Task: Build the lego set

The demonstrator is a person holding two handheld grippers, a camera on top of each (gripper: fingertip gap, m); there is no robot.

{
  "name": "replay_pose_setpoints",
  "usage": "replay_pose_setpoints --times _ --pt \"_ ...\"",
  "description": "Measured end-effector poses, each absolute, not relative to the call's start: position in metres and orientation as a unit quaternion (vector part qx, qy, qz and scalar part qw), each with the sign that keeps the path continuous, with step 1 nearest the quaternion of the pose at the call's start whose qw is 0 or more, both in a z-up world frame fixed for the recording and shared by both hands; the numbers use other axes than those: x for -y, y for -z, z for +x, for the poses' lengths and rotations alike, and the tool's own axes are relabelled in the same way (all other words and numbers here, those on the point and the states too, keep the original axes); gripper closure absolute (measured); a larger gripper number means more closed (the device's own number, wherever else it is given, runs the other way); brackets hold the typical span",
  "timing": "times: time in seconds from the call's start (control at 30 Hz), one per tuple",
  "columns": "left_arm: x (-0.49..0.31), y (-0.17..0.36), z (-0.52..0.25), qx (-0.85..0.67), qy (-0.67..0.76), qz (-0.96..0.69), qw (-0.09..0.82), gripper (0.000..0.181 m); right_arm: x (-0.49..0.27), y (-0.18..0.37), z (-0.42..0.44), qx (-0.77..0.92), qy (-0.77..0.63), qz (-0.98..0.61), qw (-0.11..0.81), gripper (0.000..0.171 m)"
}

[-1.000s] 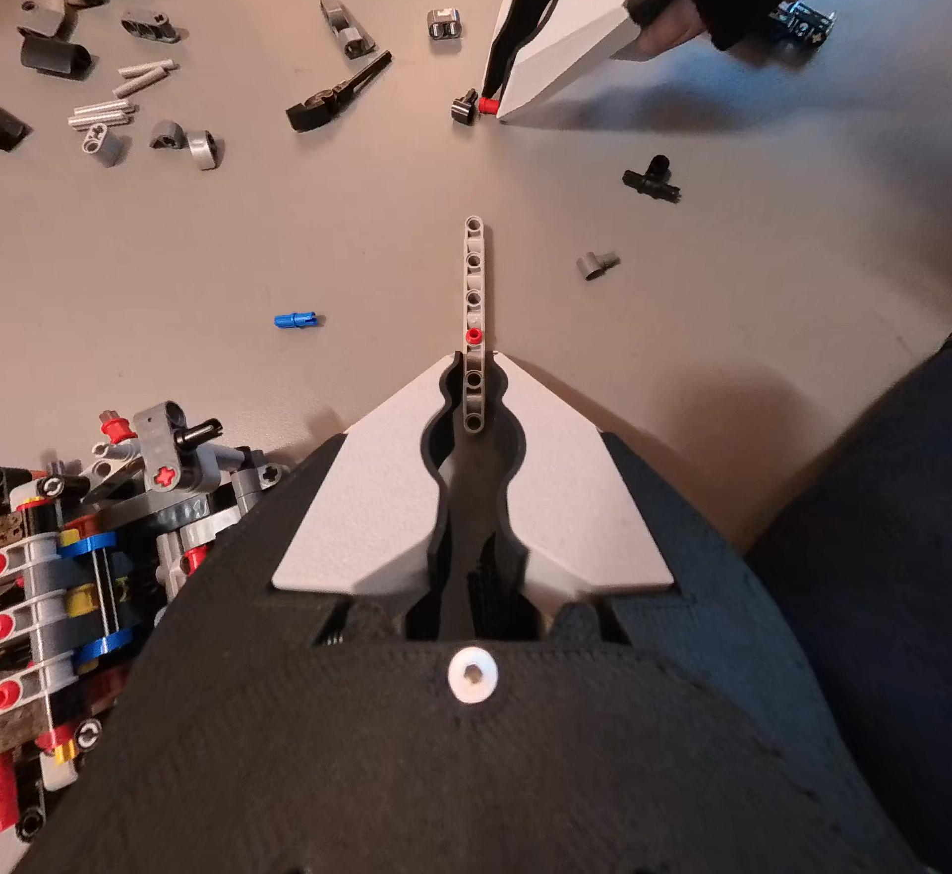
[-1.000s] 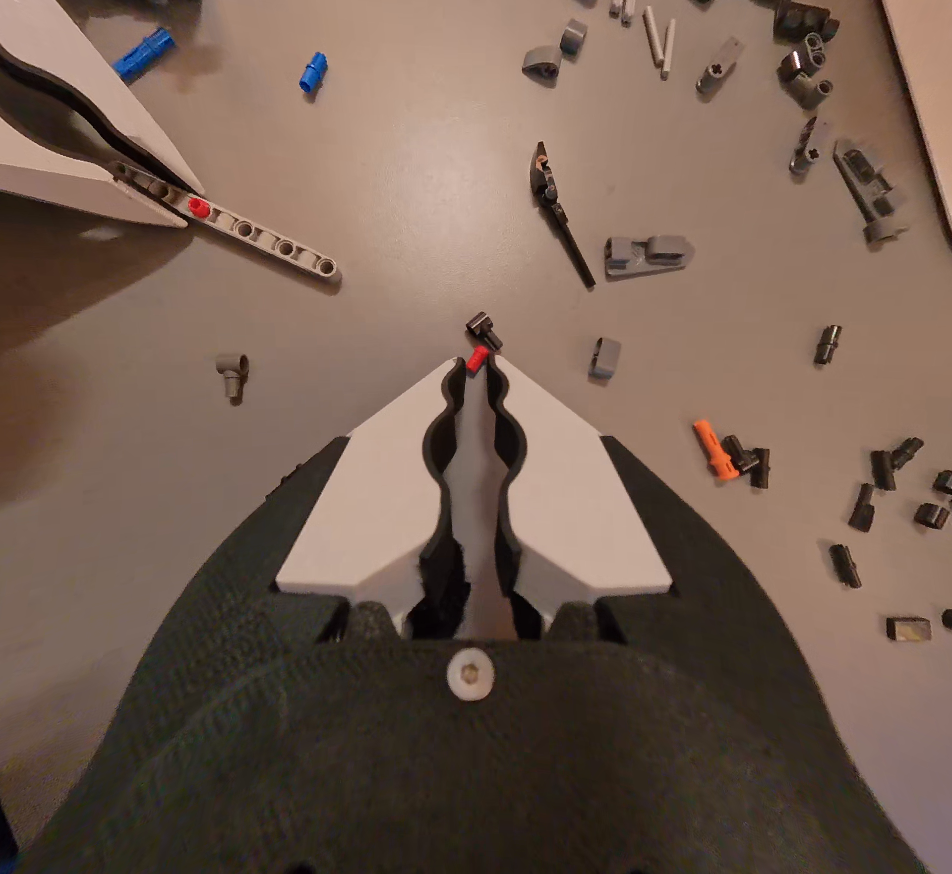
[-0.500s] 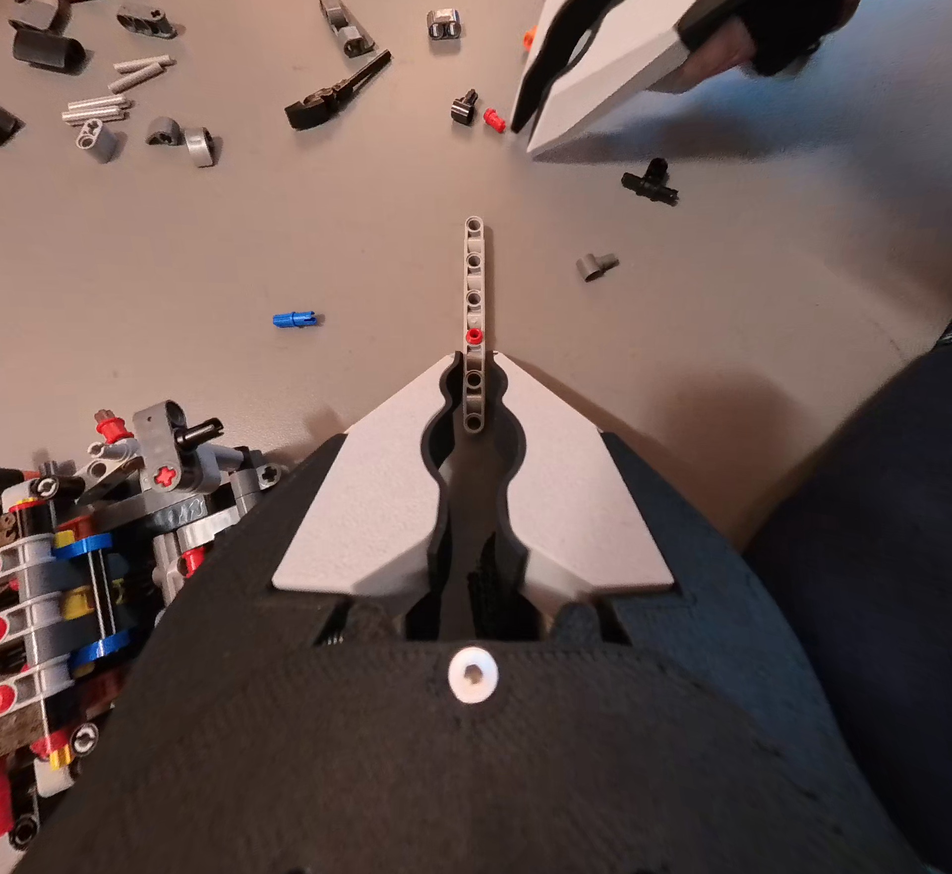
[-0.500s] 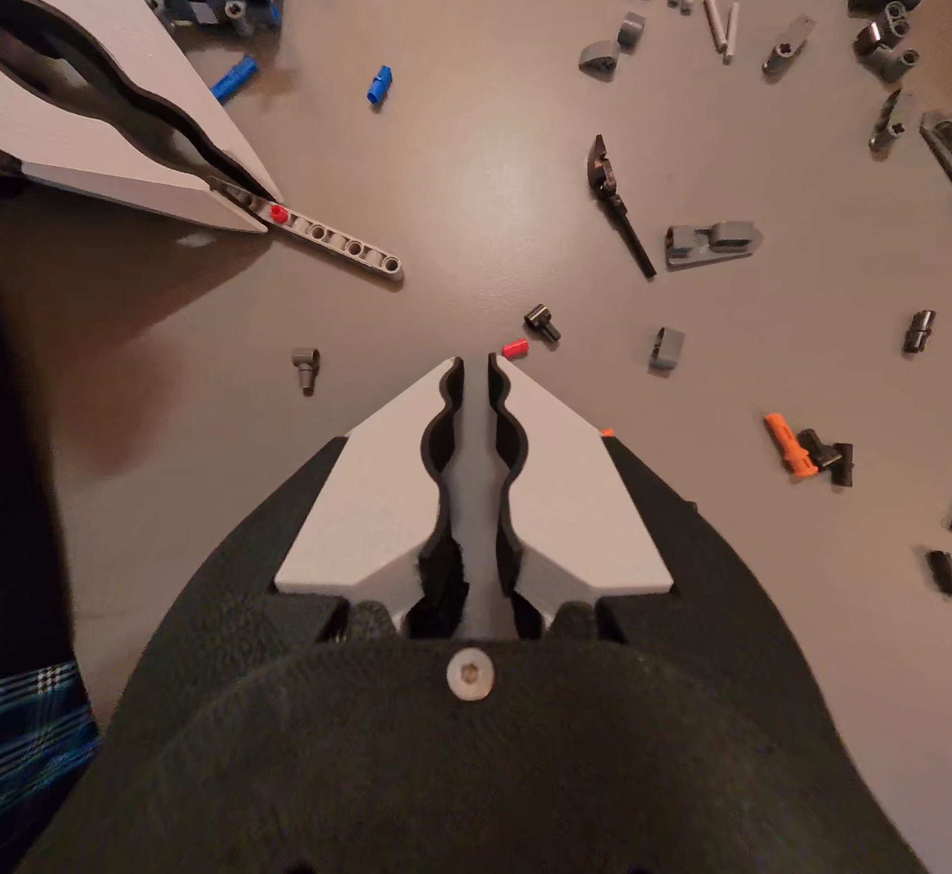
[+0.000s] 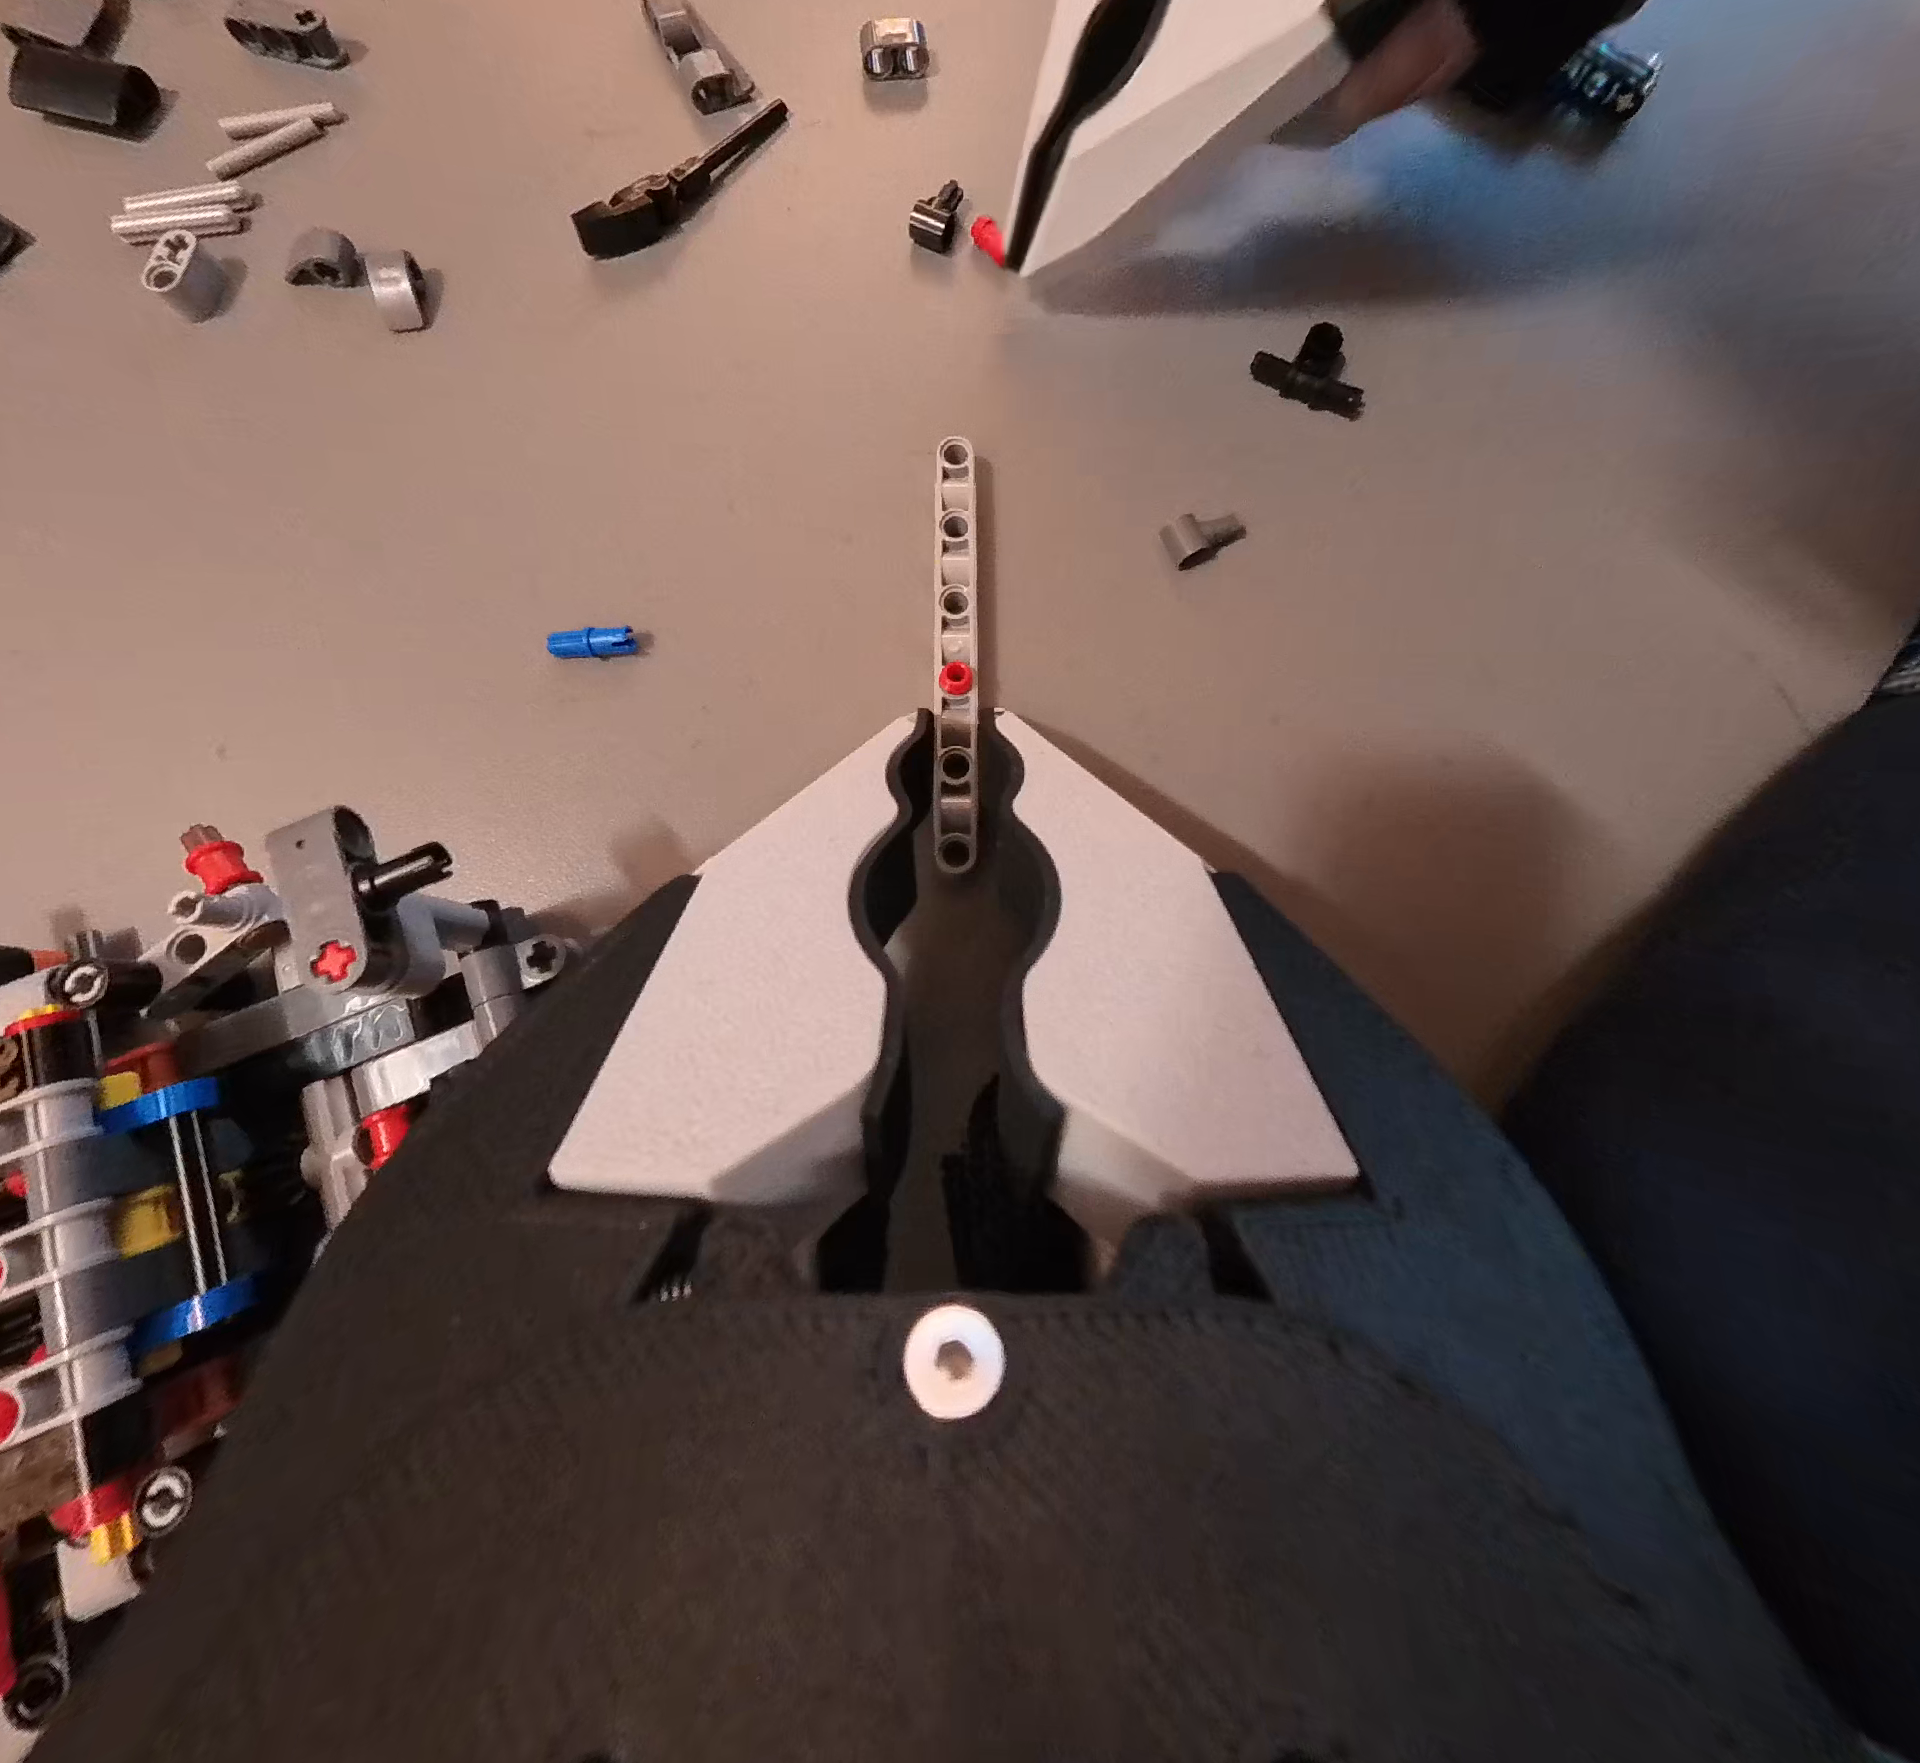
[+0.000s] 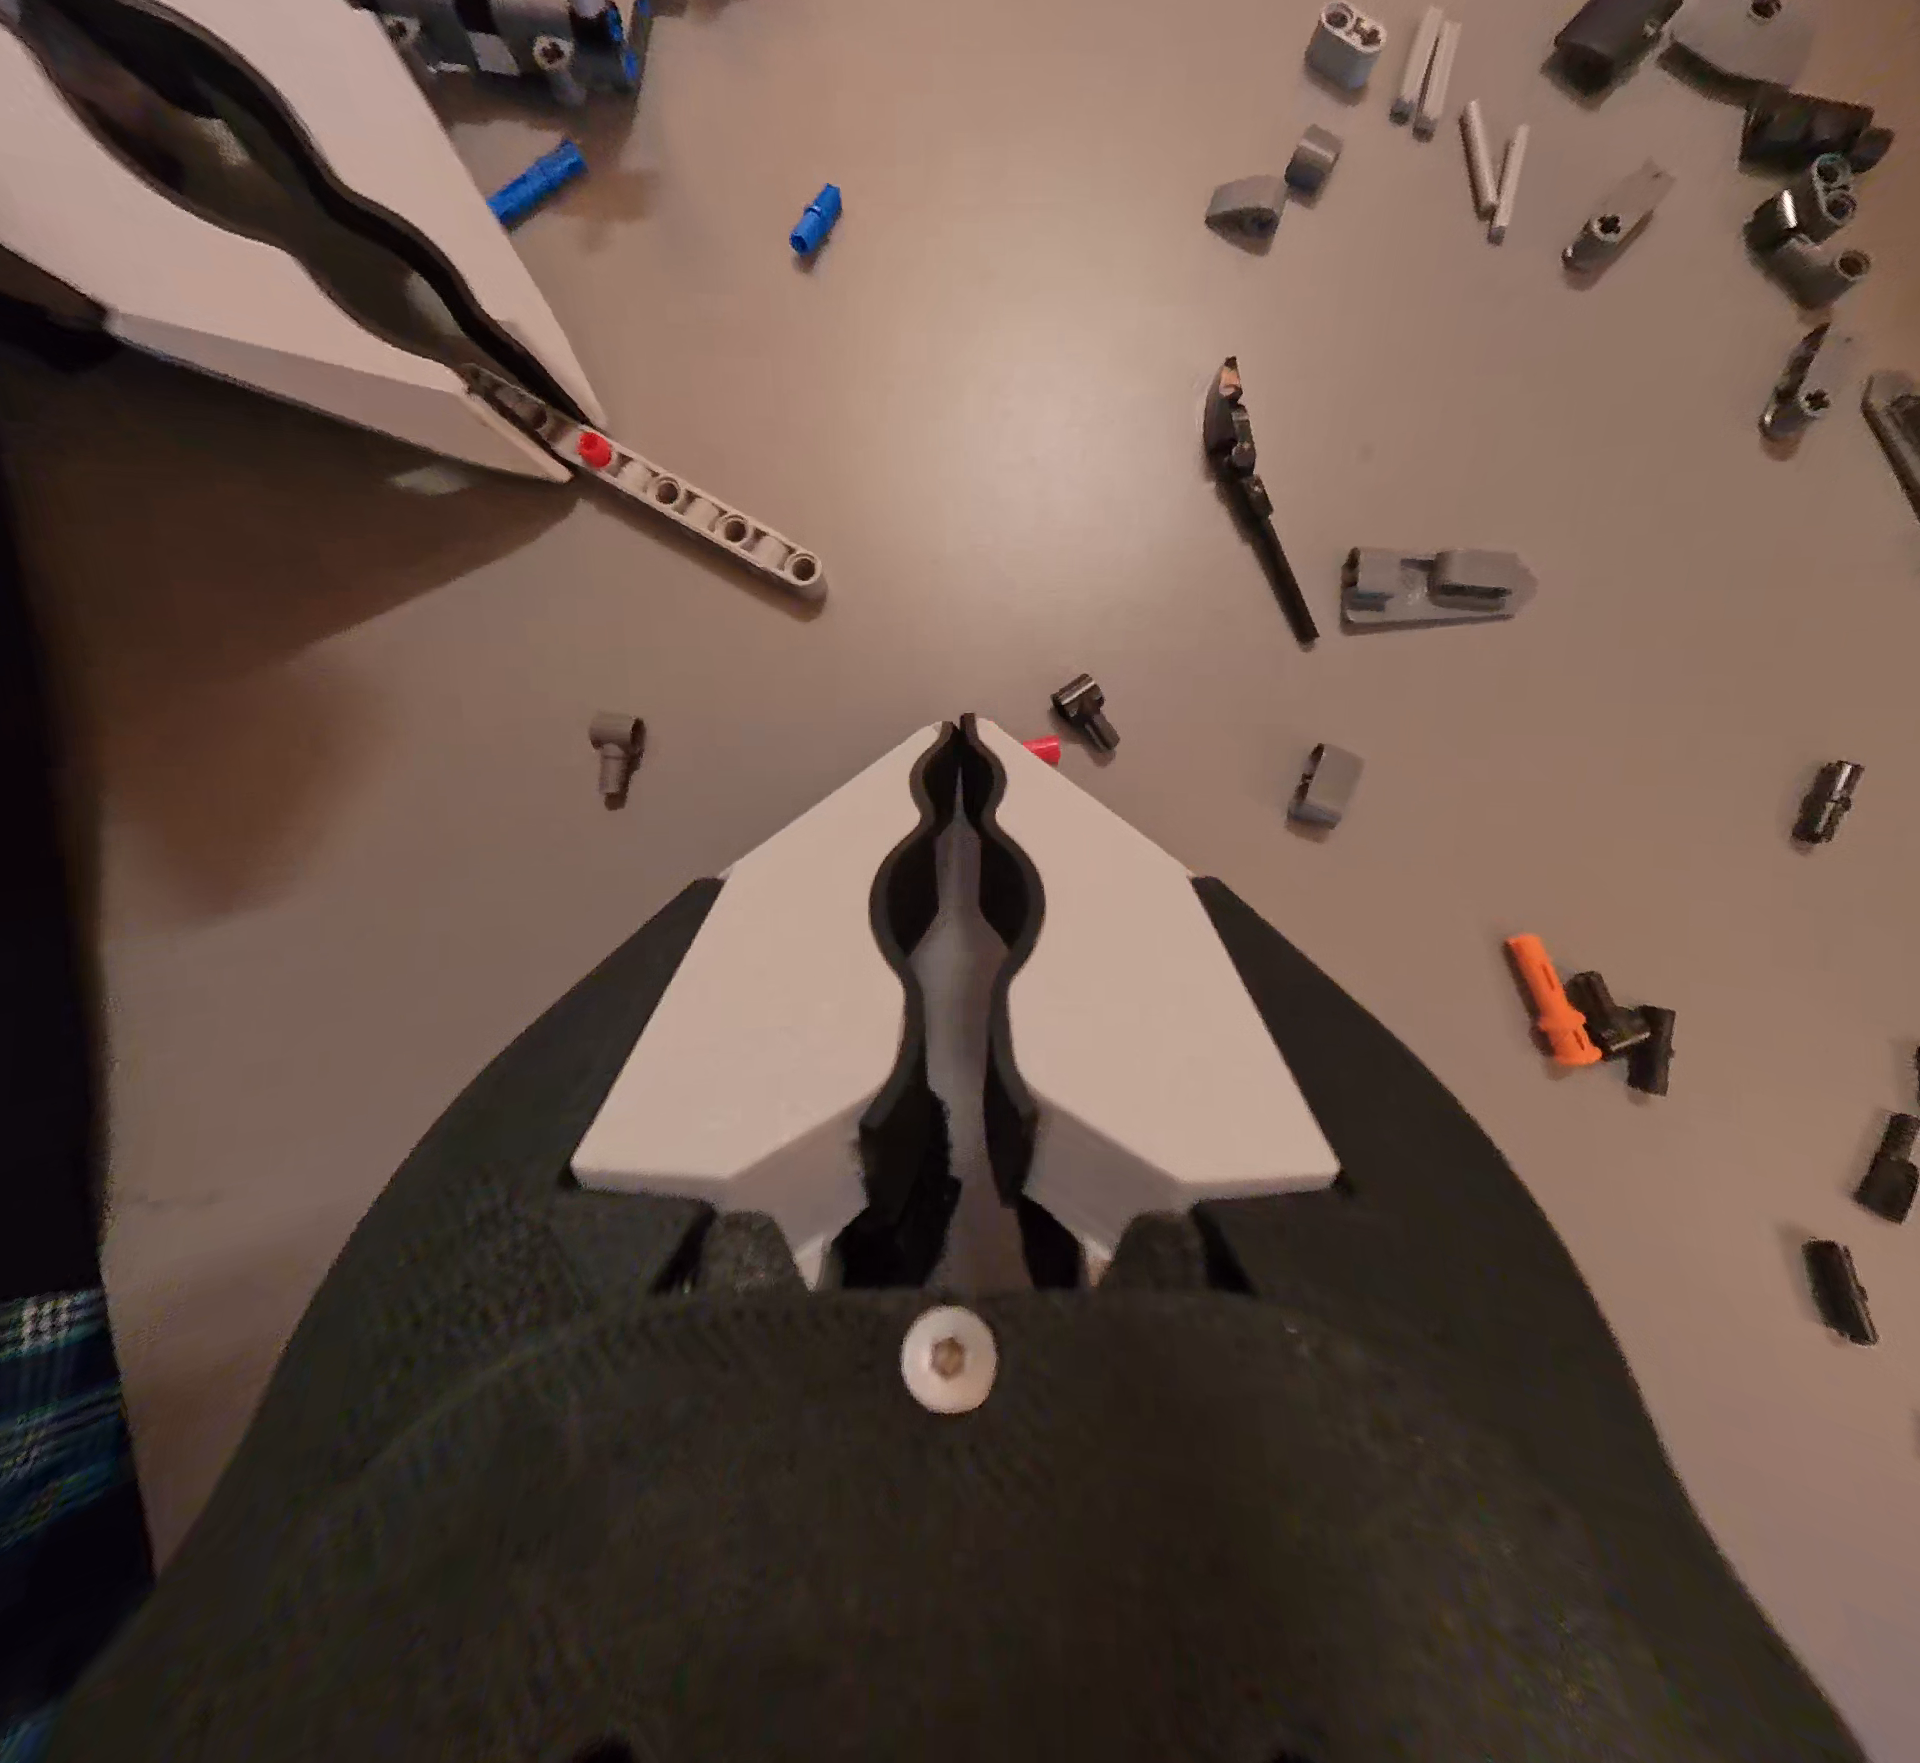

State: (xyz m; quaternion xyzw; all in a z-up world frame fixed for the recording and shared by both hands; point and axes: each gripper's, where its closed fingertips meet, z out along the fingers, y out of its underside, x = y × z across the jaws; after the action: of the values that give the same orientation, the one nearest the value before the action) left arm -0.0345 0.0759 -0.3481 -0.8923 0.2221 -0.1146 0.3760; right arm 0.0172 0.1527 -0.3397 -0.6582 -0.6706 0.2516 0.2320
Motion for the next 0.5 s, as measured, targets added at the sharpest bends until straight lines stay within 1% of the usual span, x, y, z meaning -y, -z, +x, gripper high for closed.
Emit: replay_pose_setpoints --times 0.07,0.23,0.37,0.5 --pt "-0.076 0.348 -0.035 -0.221 0.116 -0.892 0.376 0.174 -0.157 0.334 0.024 0.669 -0.247 -0.661 0.235 0.171" --pt "-0.076 0.348 -0.034 -0.223 0.117 -0.892 0.376 0.174 -0.162 0.347 0.025 0.677 -0.221 -0.665 0.223 0.171" --pt "-0.076 0.348 -0.034 -0.224 0.113 -0.892 0.376 0.174 -0.158 0.347 0.013 0.679 -0.233 -0.656 0.234 0.171" --pt "-0.076 0.348 -0.034 -0.223 0.116 -0.892 0.376 0.174 -0.16 0.34 0.022 0.678 -0.248 -0.65 0.237 0.171"
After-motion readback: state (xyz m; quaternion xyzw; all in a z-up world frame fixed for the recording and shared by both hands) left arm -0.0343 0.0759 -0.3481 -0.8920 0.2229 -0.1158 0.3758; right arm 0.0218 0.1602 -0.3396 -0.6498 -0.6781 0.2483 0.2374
